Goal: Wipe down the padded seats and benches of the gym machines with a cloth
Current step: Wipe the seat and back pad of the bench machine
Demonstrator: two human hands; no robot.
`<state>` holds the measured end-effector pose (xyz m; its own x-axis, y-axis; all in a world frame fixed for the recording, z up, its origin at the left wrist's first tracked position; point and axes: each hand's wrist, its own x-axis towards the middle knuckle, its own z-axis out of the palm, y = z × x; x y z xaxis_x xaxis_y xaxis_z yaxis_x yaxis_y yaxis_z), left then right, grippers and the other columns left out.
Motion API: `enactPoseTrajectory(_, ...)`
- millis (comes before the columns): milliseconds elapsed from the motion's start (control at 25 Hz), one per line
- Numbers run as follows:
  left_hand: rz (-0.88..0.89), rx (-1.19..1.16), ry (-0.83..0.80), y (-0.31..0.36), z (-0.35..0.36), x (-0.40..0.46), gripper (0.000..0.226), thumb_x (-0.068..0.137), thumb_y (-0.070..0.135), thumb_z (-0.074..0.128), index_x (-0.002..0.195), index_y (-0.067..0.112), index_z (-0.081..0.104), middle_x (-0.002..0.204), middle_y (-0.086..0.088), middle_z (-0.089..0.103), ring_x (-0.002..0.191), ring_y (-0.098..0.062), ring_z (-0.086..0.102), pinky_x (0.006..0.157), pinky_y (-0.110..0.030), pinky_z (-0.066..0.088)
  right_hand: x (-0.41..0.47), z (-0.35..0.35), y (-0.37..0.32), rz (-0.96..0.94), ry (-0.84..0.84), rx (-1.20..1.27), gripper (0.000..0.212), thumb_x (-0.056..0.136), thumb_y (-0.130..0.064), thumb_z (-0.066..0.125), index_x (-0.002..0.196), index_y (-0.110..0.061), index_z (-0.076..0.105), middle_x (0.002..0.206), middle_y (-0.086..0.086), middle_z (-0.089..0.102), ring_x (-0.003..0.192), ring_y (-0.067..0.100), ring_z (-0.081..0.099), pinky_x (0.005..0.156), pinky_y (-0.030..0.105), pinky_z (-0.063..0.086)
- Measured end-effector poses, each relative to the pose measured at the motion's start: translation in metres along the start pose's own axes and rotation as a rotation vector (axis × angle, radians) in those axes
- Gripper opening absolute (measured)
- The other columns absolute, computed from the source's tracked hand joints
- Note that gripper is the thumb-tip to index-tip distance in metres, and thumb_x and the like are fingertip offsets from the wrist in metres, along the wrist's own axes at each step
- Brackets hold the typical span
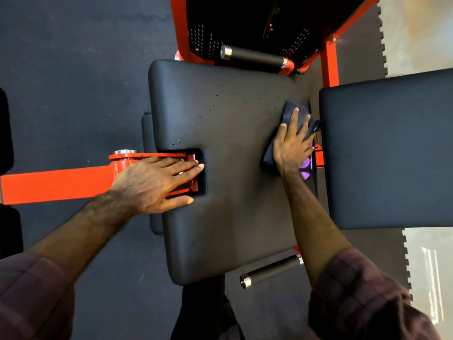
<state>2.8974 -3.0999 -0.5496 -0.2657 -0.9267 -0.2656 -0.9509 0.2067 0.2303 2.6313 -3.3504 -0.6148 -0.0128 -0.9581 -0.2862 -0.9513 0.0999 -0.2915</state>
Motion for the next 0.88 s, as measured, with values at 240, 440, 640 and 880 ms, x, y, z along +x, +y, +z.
enactPoseTrajectory(240,-0.490,-0.337,0.208,0.038,-0.005,0.020,0.068,0.099,0.069,0.042,0.151,0.027,0.053,0.147,0.001,0.063,0.132,-0.023,0.061,0.102,-0.043,0.055,-0.022,-0.013,0.068,-0.507,-0.013,-0.085,0.058,0.110,-0.043,0.033,0.167,-0.033,0.023,0.176,0.002,0.015,0.155,0.041,0.028,0.121,0.062,0.028)
enactPoseTrajectory(440,-0.930,-0.609,0.376,0.130,0.016,0.062,0.079,0.101,0.056,0.053,0.160,0.006,0.034,0.161,-0.014,0.046,0.148,-0.029,0.044,0.119,-0.045,0.041,0.043,-0.002,-0.004,-0.172,0.035,0.033,0.061,0.107,-0.052,0.028,0.167,-0.037,0.021,0.176,0.004,0.014,0.157,0.043,0.021,0.124,0.065,0.020)
enactPoseTrajectory(640,-0.978,-0.273,0.279,0.145,0.023,0.074,0.085,0.104,0.059,0.045,0.163,0.000,0.027,0.162,-0.019,0.043,0.144,-0.031,0.049,0.108,-0.047,0.045,0.008,-0.012,0.053,-0.665,-0.025,-0.014,0.057,0.112,-0.042,0.035,0.166,-0.031,0.025,0.176,-0.001,0.014,0.159,0.031,0.022,0.127,0.058,0.020)
enactPoseTrajectory(880,-0.992,-0.220,0.286,0.145,0.030,0.075,0.086,0.104,0.063,0.040,0.164,0.003,0.024,0.164,-0.017,0.041,0.146,-0.029,0.048,0.108,-0.046,0.046,0.070,-0.008,-0.013,-0.245,-0.001,0.038,0.062,0.106,-0.052,0.027,0.167,-0.038,0.020,0.176,0.003,0.013,0.156,0.043,0.022,0.124,0.064,0.021)
